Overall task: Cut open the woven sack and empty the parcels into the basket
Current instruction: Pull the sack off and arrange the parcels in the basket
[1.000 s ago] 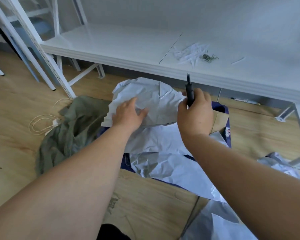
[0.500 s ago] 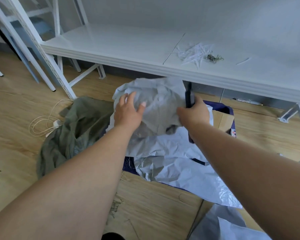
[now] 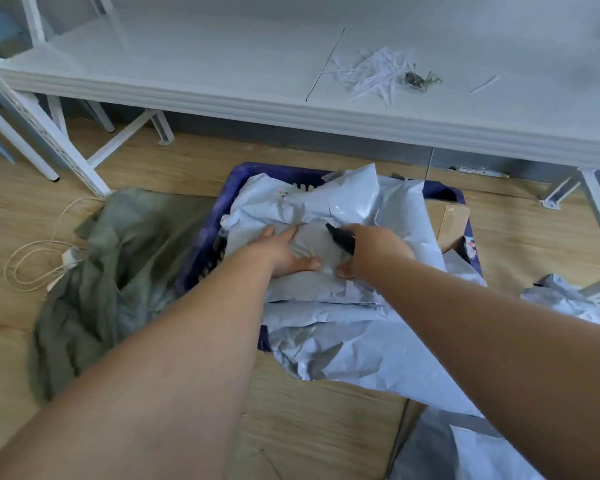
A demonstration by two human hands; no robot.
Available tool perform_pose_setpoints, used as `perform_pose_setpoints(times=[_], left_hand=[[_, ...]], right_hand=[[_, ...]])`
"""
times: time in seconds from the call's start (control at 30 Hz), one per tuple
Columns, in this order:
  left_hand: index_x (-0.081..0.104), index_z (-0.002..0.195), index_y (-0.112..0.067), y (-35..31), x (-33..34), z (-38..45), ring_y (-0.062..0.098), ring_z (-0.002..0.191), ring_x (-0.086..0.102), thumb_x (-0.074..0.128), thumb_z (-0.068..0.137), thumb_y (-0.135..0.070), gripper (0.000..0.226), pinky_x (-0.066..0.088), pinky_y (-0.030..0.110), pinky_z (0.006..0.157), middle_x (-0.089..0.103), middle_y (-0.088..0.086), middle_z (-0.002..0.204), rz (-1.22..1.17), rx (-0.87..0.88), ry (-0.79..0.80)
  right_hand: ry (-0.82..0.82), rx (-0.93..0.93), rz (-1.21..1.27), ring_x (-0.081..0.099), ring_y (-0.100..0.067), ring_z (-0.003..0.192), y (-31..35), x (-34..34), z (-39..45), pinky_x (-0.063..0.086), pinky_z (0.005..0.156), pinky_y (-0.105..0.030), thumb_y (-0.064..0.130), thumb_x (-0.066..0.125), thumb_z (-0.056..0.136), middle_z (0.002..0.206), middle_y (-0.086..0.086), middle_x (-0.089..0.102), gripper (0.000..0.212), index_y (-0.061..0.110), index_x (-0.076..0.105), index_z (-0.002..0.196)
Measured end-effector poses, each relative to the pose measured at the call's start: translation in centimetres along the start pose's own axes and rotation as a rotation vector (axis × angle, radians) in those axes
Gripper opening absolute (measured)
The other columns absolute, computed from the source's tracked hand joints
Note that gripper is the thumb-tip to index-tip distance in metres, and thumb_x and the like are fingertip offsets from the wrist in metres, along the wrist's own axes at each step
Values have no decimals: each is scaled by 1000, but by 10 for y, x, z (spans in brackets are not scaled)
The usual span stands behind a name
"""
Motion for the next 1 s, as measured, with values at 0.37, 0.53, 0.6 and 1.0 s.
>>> perform_pose_setpoints(times=[0.37,0.53,0.6,1.0], left_hand=[[6,147,-51,-13,19,12,38,145,13,62,65,-77,102,16,70,108,11,2,159,139,-163,-133],[16,151,-35,-44,13,-12,29,145,14,64,87,-30,80,15,62,112,18,1,157,44,-200,-349],[28,147,-28,-73,15,-26,25,143,21,56,89,-14,66,18,53,115,26,1,153,-64,-94,-520],[60,122,-20,-282,117,-92,20,121,48,45,93,-10,33,42,33,92,53,-1,131,-92,570,-599]], right_hand=[[51,-60,147,64,-28,99,-12,11,6,57,79,-36,18,67,82,122,-6,56,68,35,40,142],[-113,-49,443,67,-28,83,-35,-1,-11,59,74,-43,26,68,86,100,-5,63,44,22,52,127],[-215,-51,519,67,-29,86,-51,-8,-19,57,77,-45,27,65,87,98,-5,65,37,19,56,121],[-371,196,1251,46,-11,44,-250,-39,-68,45,45,-22,21,67,86,83,-6,70,8,13,66,86]])
Point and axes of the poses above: each hand's wrist, its own z-axis towards the middle knuckle, its own x-axis out of the palm, y = z × x, the point moved 2 cm from there along z, towards the middle knuckle
